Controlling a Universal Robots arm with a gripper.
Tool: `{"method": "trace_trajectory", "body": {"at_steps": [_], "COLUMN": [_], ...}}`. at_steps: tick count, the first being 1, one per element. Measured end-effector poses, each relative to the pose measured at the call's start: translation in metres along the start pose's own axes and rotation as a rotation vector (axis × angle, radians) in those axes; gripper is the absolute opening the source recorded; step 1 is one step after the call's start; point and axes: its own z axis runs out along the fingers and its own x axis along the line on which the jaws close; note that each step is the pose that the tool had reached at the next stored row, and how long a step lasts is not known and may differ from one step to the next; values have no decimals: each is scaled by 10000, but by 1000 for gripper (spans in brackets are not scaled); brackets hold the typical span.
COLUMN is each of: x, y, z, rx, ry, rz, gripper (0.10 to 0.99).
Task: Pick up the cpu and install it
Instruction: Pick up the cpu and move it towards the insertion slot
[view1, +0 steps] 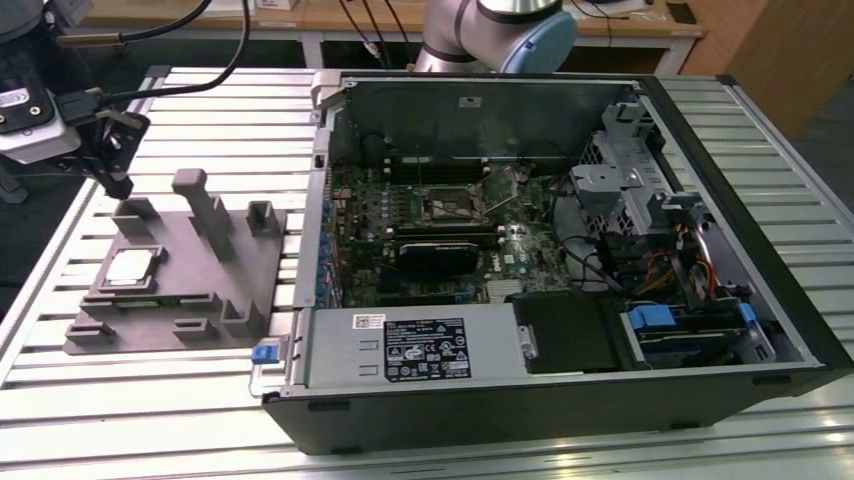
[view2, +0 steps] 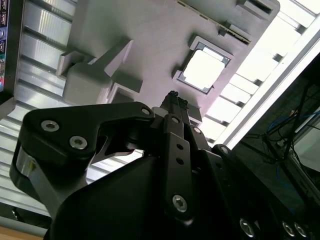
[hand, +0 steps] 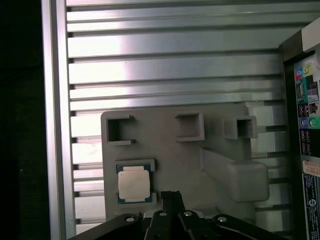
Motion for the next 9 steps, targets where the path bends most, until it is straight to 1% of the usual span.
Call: {"method": "trace_trajectory", "body": {"at_steps": [9], "x": [25], "y": [-2], "z": [8], "rx": [7], "ry": [0], "rz": [0], "gripper": [106]}}
